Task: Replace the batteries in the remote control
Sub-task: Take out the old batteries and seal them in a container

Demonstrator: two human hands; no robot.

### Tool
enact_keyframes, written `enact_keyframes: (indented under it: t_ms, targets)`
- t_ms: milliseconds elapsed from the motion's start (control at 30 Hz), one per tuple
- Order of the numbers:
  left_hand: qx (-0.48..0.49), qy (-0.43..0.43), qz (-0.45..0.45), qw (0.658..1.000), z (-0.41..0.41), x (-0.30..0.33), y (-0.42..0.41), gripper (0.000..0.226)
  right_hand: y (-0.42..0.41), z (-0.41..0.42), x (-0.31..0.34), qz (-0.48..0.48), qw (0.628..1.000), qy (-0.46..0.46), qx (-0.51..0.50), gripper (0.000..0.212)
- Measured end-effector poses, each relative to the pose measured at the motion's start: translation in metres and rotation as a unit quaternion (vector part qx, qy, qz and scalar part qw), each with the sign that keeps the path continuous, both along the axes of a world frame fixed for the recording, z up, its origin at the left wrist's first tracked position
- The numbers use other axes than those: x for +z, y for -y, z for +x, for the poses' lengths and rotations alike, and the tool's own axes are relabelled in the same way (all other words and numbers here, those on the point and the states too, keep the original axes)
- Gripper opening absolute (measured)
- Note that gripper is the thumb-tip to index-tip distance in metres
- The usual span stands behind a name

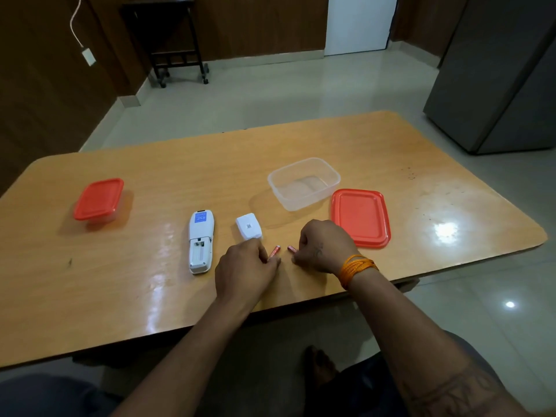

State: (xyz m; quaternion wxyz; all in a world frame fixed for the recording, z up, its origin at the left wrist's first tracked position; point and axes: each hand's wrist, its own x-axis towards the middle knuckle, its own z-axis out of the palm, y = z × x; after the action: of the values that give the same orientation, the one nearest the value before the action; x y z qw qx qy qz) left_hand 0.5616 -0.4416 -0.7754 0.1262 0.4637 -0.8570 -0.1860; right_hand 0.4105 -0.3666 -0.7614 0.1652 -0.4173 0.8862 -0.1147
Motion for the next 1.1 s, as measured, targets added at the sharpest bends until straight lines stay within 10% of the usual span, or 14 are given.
enact_keyframes:
  t_ms: [467, 733, 1100]
  targets:
    - [-0.034, -0.143, -0.041, 0.988, -0.061, 0.033, 0.044, 0.030, 0.020, -0.053, 0.032, -0.211, 0.971, 0.010, -0.116, 0.036]
    - [-0.088, 0.001, -0.093, 0.992, -0.145, 0.038, 0.089, 0.026, 0.076, -0.099, 0.044, -0.032, 0.980, -0.186, -0.063, 0.023]
    - [-0.131, 0.157, -0.139, 0.969, -0.167, 0.037, 0.089, 0.025, 0.086, -0.110, 0.039, 0.032, 0.980, -0.193, -0.025, 0.015]
